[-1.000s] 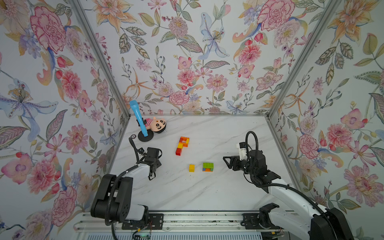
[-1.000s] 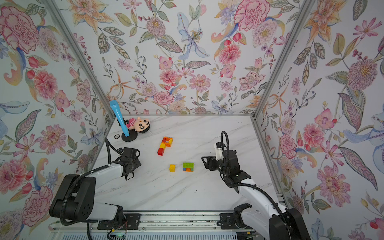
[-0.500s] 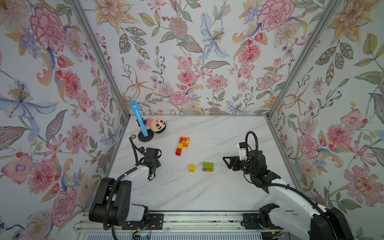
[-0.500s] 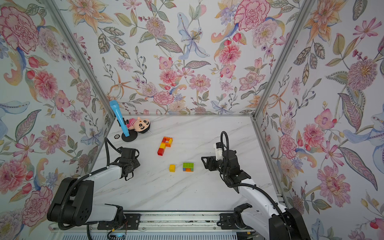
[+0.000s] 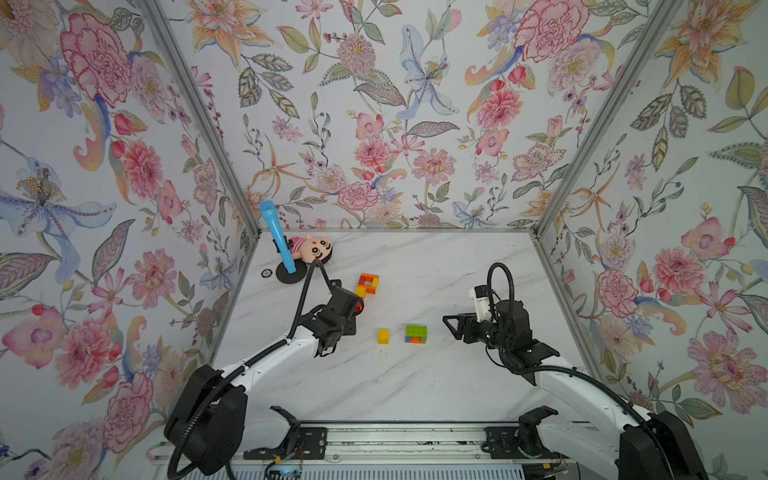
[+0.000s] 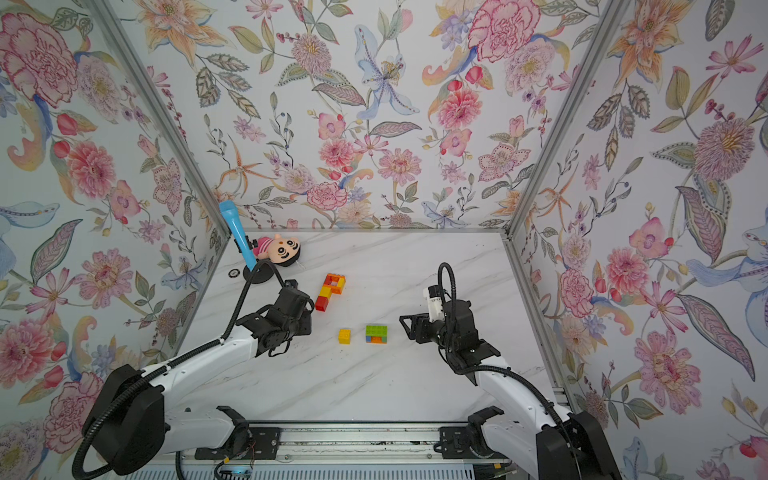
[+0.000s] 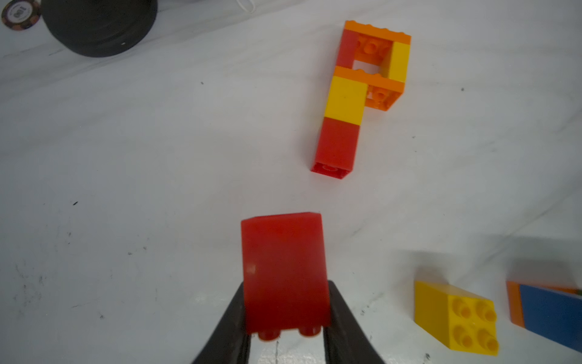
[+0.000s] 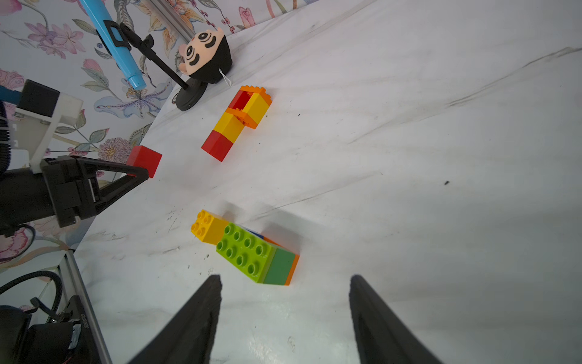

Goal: Assemble the letter p with lego
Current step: Pick up the lego brick from the center of the board, then place the lego brick at the center of the board.

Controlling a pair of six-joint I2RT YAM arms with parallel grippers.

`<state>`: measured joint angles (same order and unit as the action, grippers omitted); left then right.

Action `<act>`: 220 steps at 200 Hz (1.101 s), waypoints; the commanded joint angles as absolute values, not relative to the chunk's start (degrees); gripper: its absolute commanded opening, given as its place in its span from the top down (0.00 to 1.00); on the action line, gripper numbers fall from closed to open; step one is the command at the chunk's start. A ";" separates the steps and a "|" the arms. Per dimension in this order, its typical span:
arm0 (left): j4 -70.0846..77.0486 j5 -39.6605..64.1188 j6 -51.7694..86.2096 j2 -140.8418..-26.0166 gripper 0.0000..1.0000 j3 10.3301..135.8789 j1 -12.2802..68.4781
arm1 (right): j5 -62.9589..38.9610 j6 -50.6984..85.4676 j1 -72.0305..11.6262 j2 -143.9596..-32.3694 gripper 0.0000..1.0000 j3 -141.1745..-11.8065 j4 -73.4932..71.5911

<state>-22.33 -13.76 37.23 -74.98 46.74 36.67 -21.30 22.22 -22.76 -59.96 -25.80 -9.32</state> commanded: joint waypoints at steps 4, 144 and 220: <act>-25.92 -14.21 29.03 -73.78 0.76 51.49 44.57 | -24.85 20.85 -23.71 -59.22 0.33 -26.79 -12.26; 23.78 -8.40 29.07 -77.30 0.78 42.65 62.69 | -13.62 51.60 -36.50 -51.77 0.24 -15.10 -43.27; 29.89 -9.22 30.63 -79.13 0.78 41.12 64.60 | -14.11 49.77 -38.77 -52.86 0.41 -17.41 -40.70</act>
